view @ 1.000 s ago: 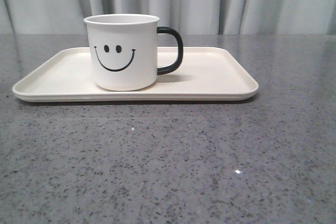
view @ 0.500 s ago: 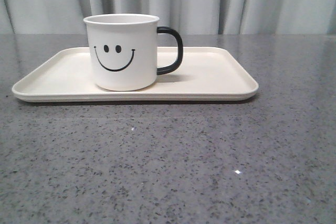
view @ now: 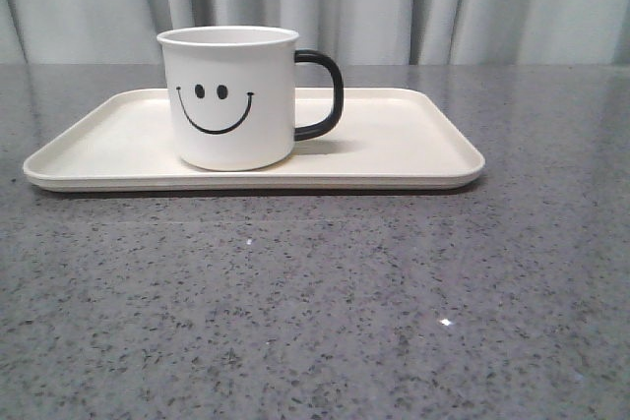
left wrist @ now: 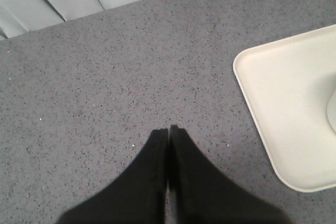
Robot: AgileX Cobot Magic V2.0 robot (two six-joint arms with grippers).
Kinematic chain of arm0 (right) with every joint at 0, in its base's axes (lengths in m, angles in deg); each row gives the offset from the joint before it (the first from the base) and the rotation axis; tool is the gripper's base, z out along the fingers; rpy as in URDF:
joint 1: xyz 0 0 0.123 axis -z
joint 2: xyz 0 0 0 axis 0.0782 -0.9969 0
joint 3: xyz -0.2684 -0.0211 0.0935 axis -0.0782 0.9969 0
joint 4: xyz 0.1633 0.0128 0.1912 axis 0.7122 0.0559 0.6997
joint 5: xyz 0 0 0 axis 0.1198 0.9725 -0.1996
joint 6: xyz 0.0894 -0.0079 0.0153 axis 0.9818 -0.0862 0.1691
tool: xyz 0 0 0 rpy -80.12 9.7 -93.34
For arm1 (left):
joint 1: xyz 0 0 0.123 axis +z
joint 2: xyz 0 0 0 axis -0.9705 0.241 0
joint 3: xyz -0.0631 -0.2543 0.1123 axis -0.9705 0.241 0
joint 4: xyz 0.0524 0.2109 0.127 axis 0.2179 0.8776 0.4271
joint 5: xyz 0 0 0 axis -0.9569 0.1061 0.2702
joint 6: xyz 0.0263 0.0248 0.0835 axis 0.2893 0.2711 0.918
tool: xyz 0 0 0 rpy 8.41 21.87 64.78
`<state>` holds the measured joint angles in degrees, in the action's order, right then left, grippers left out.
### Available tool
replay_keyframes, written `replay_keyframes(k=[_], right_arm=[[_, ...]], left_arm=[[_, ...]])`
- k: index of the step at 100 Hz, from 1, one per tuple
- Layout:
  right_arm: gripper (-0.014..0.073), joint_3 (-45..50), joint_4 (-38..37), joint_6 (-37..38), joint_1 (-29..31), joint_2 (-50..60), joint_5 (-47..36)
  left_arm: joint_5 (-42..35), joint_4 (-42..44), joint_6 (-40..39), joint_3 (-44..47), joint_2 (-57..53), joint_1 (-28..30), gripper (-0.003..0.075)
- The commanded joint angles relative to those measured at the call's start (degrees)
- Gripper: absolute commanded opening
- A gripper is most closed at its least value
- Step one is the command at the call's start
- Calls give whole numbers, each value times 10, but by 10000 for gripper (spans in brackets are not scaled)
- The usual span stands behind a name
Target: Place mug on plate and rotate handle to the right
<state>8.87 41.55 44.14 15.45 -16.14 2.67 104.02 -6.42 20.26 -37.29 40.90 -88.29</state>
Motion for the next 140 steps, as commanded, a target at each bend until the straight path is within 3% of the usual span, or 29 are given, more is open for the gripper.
replay_keyframes(k=[1, 12, 33, 52, 71, 90, 105, 140], right_arm=[[-67, -14, 7, -8, 0, -3, -39], [-67, -14, 7, -8, 0, -3, -39], [-67, -14, 7, -8, 0, -3, -39], [-67, -14, 7, -8, 0, -3, -39], [-67, -14, 7, -8, 0, -3, -39], [-67, -14, 7, -8, 0, -3, -39], [-67, -14, 7, -8, 0, -3, -39], [-67, -14, 7, -8, 0, -3, -40]], left_arm=[[-83, 8, -7, 0, -18, 1, -20], [-212, -8, -7, 62, -58, 1, -20], [-510, -62, -7, 279, -187, 1, -20], [-674, -75, -7, 464, -340, 1, -20], [-687, -75, -7, 600, -467, 1, -20], [-716, -75, -7, 680, -560, 1, -20], [-758, -75, -7, 714, -581, 2, -20], [-727, -75, -4, 736, -582, 59, -20]])
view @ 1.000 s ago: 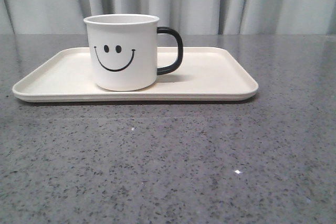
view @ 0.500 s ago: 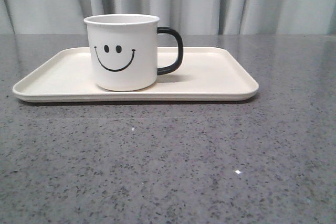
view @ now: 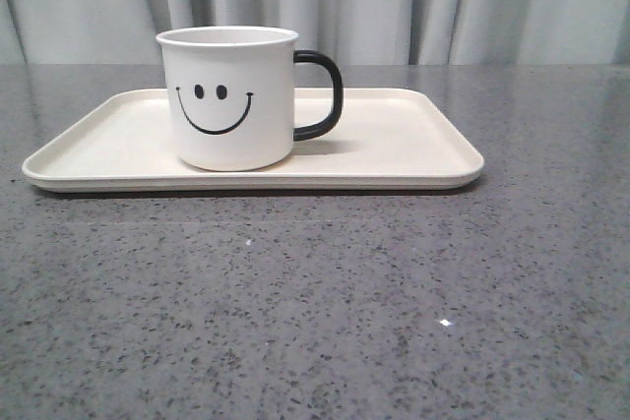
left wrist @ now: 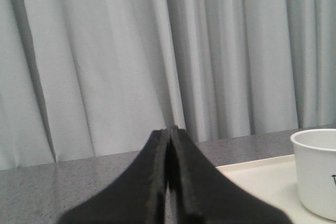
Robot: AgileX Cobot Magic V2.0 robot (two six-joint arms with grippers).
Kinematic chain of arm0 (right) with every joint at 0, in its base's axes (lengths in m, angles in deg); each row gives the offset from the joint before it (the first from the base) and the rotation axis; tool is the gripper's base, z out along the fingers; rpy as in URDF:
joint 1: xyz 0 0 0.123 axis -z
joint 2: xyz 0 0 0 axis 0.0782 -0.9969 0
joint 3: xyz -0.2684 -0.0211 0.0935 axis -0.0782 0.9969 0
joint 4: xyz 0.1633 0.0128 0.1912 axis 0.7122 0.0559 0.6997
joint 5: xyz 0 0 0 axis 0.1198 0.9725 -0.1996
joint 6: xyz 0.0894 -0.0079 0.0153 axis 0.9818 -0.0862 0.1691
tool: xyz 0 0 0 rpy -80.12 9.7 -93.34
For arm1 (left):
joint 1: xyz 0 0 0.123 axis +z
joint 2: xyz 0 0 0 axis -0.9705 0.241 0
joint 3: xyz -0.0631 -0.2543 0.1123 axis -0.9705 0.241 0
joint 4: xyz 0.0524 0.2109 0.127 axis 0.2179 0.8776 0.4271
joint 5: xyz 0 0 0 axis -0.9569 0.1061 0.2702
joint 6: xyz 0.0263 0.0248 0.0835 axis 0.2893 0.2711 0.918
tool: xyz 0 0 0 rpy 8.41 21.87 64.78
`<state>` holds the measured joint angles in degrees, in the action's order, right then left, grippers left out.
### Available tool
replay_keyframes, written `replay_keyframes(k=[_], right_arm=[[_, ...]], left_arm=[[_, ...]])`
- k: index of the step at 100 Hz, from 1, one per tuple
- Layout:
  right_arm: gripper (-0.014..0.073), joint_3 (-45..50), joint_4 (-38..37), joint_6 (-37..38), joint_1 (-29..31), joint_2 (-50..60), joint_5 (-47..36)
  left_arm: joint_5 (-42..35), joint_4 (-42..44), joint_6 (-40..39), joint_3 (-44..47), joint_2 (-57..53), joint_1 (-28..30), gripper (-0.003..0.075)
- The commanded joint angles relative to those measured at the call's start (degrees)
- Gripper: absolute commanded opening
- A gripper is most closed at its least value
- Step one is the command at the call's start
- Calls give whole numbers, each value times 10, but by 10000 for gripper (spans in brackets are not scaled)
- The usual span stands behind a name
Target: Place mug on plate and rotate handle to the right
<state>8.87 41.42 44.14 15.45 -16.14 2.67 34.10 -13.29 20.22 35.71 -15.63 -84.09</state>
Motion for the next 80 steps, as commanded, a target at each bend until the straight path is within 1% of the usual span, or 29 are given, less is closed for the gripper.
replay_keyframes(k=[1, 7, 16, 22, 29, 80], right_arm=[[-67, -14, 8, -8, 0, -3, -40], [-67, -14, 8, -8, 0, -3, -40], [-67, -14, 8, -8, 0, -3, -40], [-67, -14, 8, -8, 0, -3, -40], [-67, -14, 8, -8, 0, -3, -40], [-67, -14, 8, -8, 0, -3, -40]], left_arm=[[-25, -7, -3, 6, -17, 19, -20], [-3, -7, -3, 6, -17, 31, -20], [51, -7, -3, 6, -17, 46, -20], [87, -7, -3, 6, -17, 47, -20], [106, -7, -3, 6, -17, 47, -20], [106, -3, -3, 6, -17, 53, -20]])
